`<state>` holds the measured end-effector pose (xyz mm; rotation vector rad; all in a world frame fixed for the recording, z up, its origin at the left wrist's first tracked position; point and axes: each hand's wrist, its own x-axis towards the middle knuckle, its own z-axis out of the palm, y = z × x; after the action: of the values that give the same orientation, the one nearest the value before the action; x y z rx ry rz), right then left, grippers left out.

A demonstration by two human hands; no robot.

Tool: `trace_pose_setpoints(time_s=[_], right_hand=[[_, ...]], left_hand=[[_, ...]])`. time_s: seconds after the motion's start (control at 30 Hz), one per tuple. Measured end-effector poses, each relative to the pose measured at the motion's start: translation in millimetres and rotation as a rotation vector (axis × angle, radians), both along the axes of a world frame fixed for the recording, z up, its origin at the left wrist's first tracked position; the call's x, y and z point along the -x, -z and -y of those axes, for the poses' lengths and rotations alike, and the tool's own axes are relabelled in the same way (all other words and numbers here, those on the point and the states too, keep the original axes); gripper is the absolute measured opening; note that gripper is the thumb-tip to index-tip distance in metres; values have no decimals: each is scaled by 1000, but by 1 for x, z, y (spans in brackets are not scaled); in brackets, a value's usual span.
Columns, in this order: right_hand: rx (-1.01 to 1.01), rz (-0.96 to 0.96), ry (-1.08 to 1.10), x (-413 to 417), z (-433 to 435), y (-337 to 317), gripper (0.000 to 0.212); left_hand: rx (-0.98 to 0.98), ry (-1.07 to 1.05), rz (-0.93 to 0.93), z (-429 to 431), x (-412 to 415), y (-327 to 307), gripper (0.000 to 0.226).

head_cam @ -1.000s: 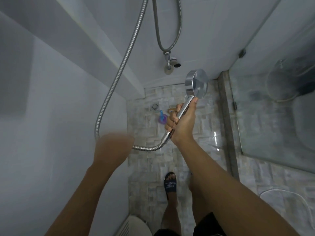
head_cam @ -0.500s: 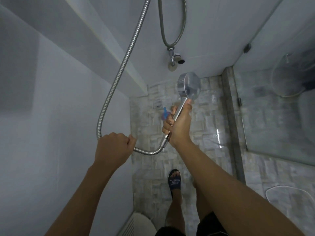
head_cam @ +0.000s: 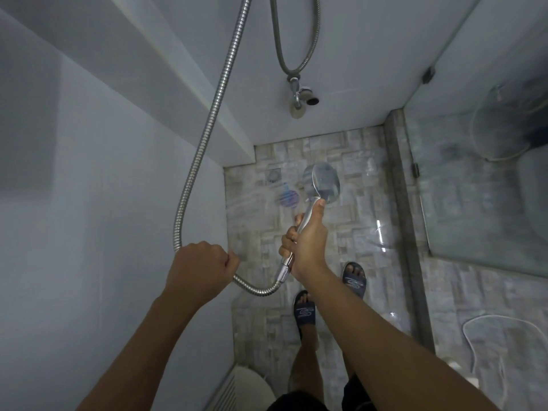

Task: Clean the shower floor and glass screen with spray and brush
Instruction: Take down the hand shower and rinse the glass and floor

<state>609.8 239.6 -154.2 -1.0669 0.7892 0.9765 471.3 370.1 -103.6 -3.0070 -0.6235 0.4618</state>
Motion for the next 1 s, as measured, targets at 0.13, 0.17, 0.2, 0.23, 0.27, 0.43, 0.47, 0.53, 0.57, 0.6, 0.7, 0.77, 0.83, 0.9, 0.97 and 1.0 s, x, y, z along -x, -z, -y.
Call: trace_pose_setpoints(time_s=[0.13, 0.17, 0.2, 0.23, 0.27, 0.43, 0.47, 0.53, 0.57, 0.6, 0.7, 0.77, 0.83, 0.9, 0.97, 1.0], right_hand=[[22, -39, 5, 1, 4, 2, 65], [23, -37, 4, -1, 5, 2, 65], [23, -32, 4, -2, 5, 3, 65], [20, -22, 9, -5, 5, 2, 65], [11, -9, 22, -8, 5, 2, 65], [-91, 78, 135, -29, -4, -10, 64], [-103, 96, 149, -33, -8, -13, 64], [-116, 130, 170, -41, -14, -16, 64], [-121, 138, 183, -44, -17, -18, 64], [-129, 140, 199, -48, -19, -19, 64], [-152, 151, 254, -58, -21, -21, 65], [-164, 167, 287, -64, -20, -22, 65], [-170, 179, 313, -71, -19, -24, 65], [-175, 187, 328, -80, -17, -27, 65], [-189, 195, 336, -86, -17, -31, 64], [-199, 201, 341, -89, -17, -32, 64]], left_hand=[[7, 30, -23, 6, -2, 2, 51], [14, 41, -31, 7, -3, 2, 53], [15, 62, -30, 7, -4, 1, 55], [15, 86, -24, 6, -5, 0, 58], [12, 99, -10, 5, -7, -1, 59], [-24, -37, 57, -6, -21, -6, 57], [-34, -47, 76, -9, -24, -7, 58], [-57, -67, 90, -15, -30, -9, 59], [-65, -72, 99, -18, -33, -9, 59], [-67, -75, 110, -20, -36, -10, 59], [-50, -86, 139, -21, -44, -14, 55], [-34, -76, 157, -20, -49, -19, 53], [-32, -73, 162, -17, -53, -21, 52], [-33, -97, 159, -14, -58, -21, 54], [-35, -120, 161, -11, -61, -20, 55], [-38, -121, 167, -10, -63, -20, 55]])
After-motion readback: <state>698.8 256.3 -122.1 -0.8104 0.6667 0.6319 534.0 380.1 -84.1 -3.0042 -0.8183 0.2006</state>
